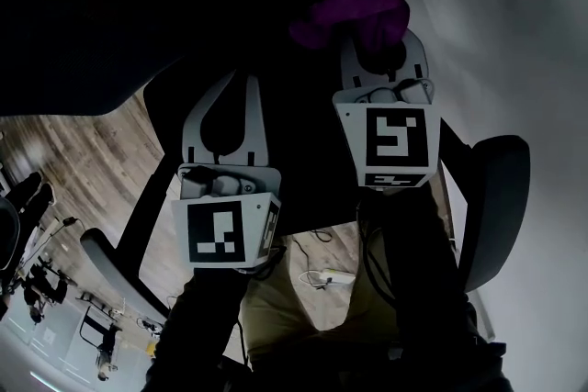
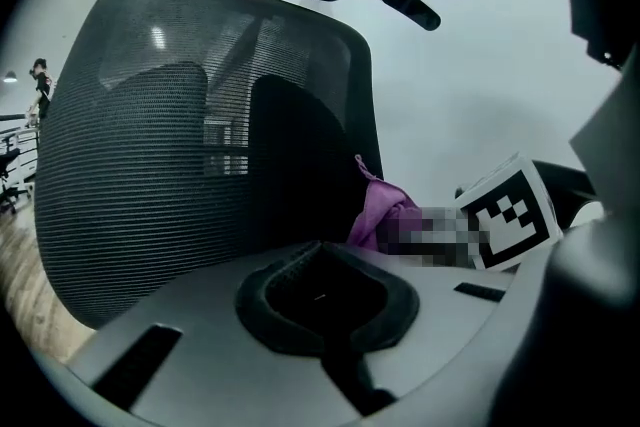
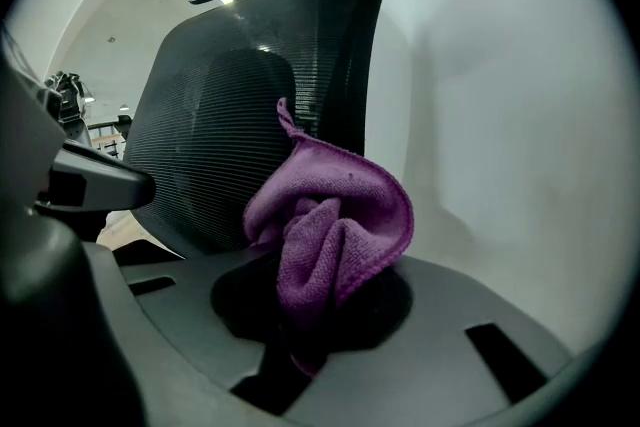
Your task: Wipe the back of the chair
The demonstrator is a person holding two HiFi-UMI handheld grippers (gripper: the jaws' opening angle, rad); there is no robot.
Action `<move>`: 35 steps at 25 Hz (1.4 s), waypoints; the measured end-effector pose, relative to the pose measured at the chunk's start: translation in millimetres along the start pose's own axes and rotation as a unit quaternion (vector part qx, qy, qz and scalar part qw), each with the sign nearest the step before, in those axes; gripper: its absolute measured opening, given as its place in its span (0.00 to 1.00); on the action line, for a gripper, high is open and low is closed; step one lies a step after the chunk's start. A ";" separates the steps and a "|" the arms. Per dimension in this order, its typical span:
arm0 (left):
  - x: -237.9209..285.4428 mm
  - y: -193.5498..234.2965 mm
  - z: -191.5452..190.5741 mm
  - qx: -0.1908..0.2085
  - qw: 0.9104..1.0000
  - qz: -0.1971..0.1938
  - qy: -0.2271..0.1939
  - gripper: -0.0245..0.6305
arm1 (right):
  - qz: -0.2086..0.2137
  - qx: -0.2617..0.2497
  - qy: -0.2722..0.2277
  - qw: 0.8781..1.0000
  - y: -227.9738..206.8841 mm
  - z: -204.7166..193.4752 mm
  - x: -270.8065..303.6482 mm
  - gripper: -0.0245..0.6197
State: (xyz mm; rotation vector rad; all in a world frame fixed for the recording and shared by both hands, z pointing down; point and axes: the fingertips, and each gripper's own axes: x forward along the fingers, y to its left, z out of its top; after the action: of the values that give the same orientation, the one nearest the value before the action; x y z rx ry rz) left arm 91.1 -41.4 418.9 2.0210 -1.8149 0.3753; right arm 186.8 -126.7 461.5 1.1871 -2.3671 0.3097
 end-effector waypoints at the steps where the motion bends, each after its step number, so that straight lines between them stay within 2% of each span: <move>1: 0.0 -0.9 -0.4 0.001 1.000 -0.002 0.000 0.04 | -0.004 0.001 0.000 1.000 -2.1 -0.6 -1.4 0.14; 6: 6.9 -8.3 2.6 0.004 1.000 -0.014 0.004 0.04 | -0.033 0.010 0.004 0.999 -28.3 -2.0 -6.8 0.14; 12: -1.5 -2.0 -11.1 0.008 1.000 -0.017 0.005 0.04 | -0.061 0.011 0.004 0.998 -35.9 -12.9 -10.0 0.14; 19: 10.5 -11.1 2.3 0.002 1.000 -0.014 0.006 0.04 | -0.063 -0.002 0.005 0.998 -54.5 -2.5 -5.3 0.14; 27: 5.2 -0.4 -14.1 -0.011 1.000 -0.001 0.013 0.04 | -0.052 -0.002 0.030 0.998 -40.0 -29.7 8.6 0.14; 32: -0.9 7.6 -26.0 -0.005 1.000 0.009 0.015 0.04 | -0.054 -0.001 0.024 0.998 -35.9 -35.9 8.5 0.14; 35: -2.6 4.3 -24.8 -0.014 1.000 0.011 0.019 0.04 | -0.053 -0.002 0.027 0.998 -37.3 -34.3 5.6 0.14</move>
State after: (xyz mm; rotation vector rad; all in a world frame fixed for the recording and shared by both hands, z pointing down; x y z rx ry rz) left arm 88.1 -28.0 440.2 1.9636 -1.8104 0.3896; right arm 224.3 -139.3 493.6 1.2804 -2.2476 0.2970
